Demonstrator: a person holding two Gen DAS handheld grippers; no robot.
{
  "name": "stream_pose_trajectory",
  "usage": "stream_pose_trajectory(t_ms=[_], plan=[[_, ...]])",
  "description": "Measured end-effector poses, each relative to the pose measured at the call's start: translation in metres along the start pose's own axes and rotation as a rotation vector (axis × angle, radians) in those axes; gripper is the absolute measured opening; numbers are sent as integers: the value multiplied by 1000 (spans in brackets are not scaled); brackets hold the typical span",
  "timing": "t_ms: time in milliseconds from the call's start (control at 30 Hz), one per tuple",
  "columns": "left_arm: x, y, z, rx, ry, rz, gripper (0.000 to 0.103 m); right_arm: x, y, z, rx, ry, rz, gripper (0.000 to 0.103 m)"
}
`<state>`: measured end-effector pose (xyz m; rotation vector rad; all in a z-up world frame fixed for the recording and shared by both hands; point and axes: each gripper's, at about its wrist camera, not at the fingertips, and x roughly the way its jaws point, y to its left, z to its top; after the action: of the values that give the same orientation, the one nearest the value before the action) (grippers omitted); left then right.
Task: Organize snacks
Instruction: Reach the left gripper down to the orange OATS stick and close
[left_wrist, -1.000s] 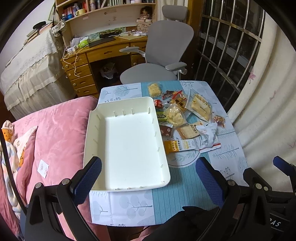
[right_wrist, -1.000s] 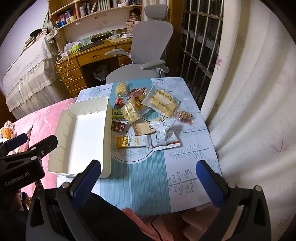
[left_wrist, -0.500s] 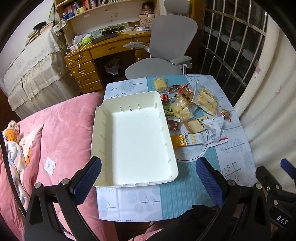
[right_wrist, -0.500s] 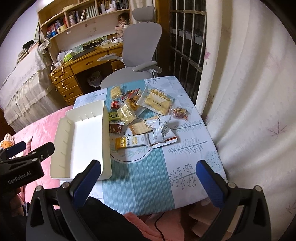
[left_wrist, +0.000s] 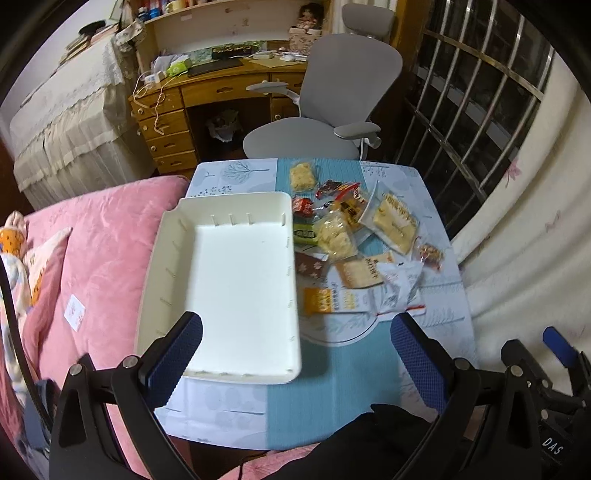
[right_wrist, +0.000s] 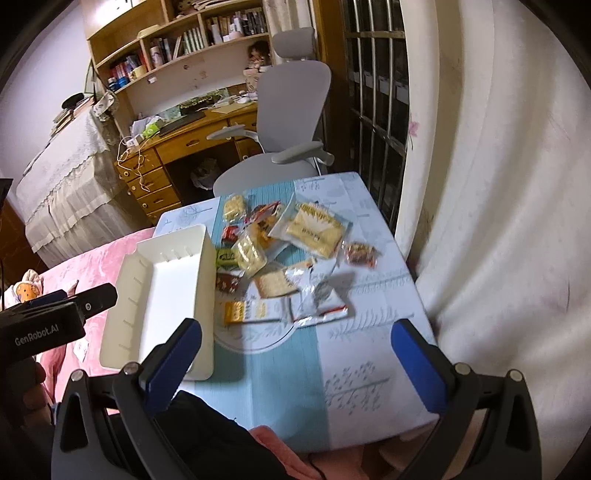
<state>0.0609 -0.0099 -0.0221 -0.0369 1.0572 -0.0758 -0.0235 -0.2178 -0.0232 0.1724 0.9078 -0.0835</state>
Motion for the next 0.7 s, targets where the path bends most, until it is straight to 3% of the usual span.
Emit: stream_pose_trajectory(t_ms=[233,700], plan=[[13,-30,11,-129,-9,24,101,18,-40,33,-78,24,71,103],[61,-34,-15,-606,67,142,101,101,-91,61,-120,218,335,102]])
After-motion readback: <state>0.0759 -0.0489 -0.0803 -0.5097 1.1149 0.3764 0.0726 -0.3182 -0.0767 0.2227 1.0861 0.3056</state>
